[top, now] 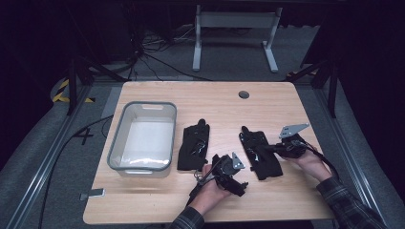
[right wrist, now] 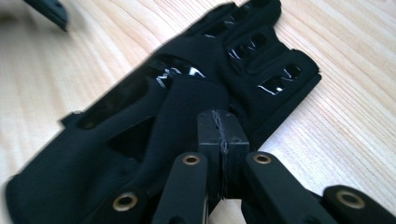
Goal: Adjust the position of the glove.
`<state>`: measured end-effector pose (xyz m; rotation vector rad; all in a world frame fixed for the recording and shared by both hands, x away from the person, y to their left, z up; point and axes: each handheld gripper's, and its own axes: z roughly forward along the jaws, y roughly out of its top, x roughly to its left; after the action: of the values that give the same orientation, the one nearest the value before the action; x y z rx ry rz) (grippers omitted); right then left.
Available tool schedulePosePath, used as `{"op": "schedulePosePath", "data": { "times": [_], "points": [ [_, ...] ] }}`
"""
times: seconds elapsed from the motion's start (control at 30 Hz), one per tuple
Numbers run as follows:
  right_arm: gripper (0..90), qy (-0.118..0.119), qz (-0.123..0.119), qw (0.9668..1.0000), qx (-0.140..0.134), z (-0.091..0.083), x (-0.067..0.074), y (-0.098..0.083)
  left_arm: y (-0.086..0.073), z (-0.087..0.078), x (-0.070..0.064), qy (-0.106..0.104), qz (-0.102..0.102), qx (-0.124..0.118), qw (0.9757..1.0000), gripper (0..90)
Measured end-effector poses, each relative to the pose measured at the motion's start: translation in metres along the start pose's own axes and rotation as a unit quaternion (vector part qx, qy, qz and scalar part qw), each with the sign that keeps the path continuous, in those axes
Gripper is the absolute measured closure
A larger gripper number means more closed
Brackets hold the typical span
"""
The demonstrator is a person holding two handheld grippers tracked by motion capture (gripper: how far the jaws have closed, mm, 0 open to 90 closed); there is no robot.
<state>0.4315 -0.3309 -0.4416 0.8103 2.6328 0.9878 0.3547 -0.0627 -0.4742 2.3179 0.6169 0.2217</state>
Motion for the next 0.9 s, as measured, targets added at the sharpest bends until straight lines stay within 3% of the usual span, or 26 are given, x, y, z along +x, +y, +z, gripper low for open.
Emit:
{"op": "schedulePosePath", "data": {
  "times": [0.13, 0.47, 0.67, 0.9],
  "points": [
    [90.0, -0.002, -0.003, 0.9999, 0.012, 0.007, 0.000, -0.001, 0.000, 0.000, 0.000, 0.000, 0.000, 0.000, 1.0000, 0.0],
    [90.0, 0.001, -0.009, 0.9999, 0.011, 0.000, 0.006, -0.009, 0.000, 0.000, 0.000, 0.000, 0.000, 0.000, 1.0000, 0.0],
    [90.0, 0.009, -0.011, 0.9998, 0.014, -0.009, 0.015, -0.020, 0.000, 0.000, 0.000, 0.000, 0.000, 0.000, 1.0000, 0.0],
    [90.0, 0.011, -0.031, 0.9992, 0.025, -0.018, 0.030, -0.028, 0.000, 0.000, 0.000, 0.001, 0.000, -0.002, 1.0000, 0.0]
  ]
}}
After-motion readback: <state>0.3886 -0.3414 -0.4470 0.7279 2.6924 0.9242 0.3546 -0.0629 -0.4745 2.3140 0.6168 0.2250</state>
